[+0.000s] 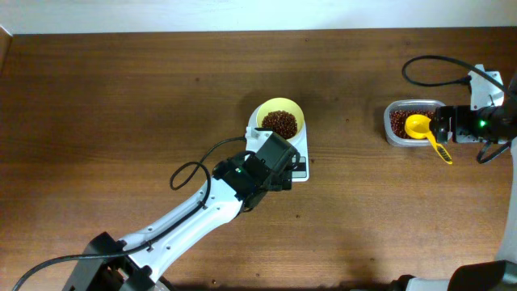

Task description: Scoop item into bowl and weigh 50g on scale

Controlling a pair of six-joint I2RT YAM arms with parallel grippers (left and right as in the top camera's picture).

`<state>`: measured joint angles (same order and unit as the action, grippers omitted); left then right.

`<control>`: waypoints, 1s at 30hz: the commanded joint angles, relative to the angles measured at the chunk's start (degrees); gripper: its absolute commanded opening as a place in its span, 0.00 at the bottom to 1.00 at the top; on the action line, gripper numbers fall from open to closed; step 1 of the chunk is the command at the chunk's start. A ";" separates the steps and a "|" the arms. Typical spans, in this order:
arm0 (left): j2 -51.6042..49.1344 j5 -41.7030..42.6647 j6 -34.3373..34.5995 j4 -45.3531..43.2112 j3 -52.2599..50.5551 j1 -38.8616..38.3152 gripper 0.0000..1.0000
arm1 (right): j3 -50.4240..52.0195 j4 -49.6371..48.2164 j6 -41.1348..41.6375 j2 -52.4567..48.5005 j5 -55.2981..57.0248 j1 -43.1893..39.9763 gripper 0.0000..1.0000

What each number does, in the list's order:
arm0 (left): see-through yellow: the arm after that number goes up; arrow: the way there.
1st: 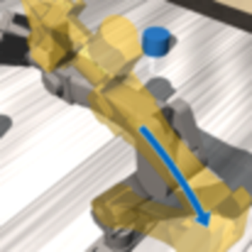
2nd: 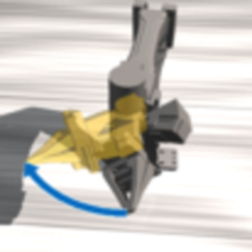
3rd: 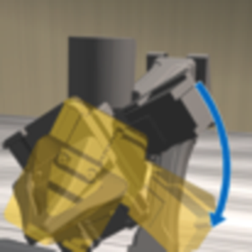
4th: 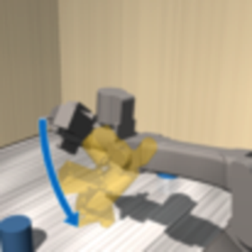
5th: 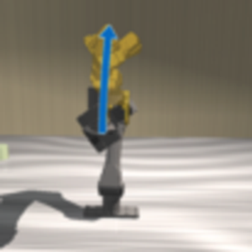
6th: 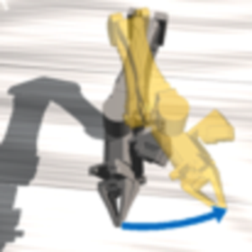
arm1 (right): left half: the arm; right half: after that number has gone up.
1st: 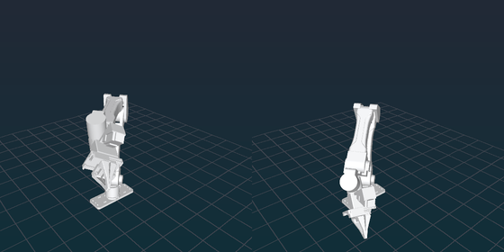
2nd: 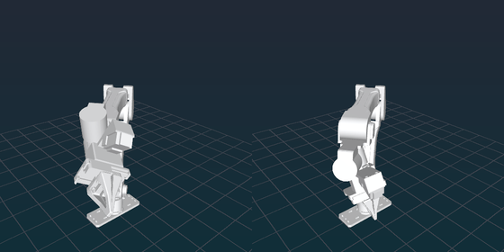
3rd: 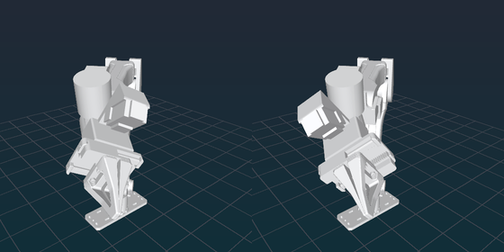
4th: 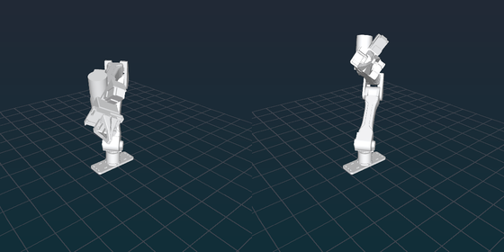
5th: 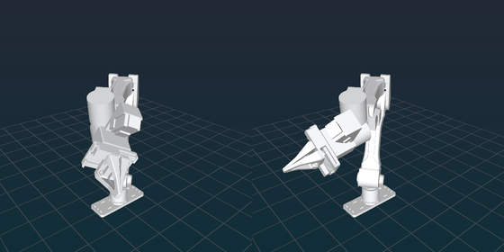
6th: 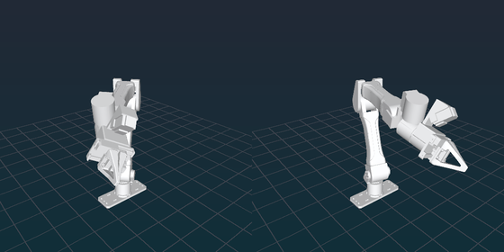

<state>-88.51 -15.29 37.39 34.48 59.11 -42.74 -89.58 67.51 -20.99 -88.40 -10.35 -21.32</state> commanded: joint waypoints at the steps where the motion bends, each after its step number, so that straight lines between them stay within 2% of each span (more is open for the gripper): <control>1: -0.07 -1.03 0.79 0.07 -0.17 -0.15 0.99 | -0.96 0.04 0.02 -0.07 0.11 0.35 0.99; 13: 0.26 -1.09 0.66 -0.46 -0.15 -0.13 0.99 | -0.96 0.04 0.02 -0.07 0.11 0.35 0.99; 14: 0.59 -1.05 -0.24 -0.72 -0.15 -0.09 0.99 | -0.96 0.04 0.02 -0.07 0.11 0.35 0.99; 18: 5.75 -1.03 -11.72 -1.88 -0.15 0.28 0.99 | -0.96 0.04 0.02 -0.07 0.11 0.35 0.99; 20: 8.04 -1.01 -15.34 -1.38 -0.24 1.29 0.99 | -0.96 0.04 0.02 -0.07 0.11 0.35 0.99; 25: 20.35 3.63 -21.33 1.36 -5.60 8.24 0.99 | -0.96 0.04 0.02 -0.07 0.11 0.35 0.99; 30: 40.96 12.24 -21.40 -1.90 -21.77 18.71 0.99 | -0.96 0.04 0.02 -0.07 0.11 0.35 0.99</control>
<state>-56.55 -8.95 17.30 34.11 44.86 -29.15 -89.67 67.55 -21.02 -88.40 -10.33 -21.32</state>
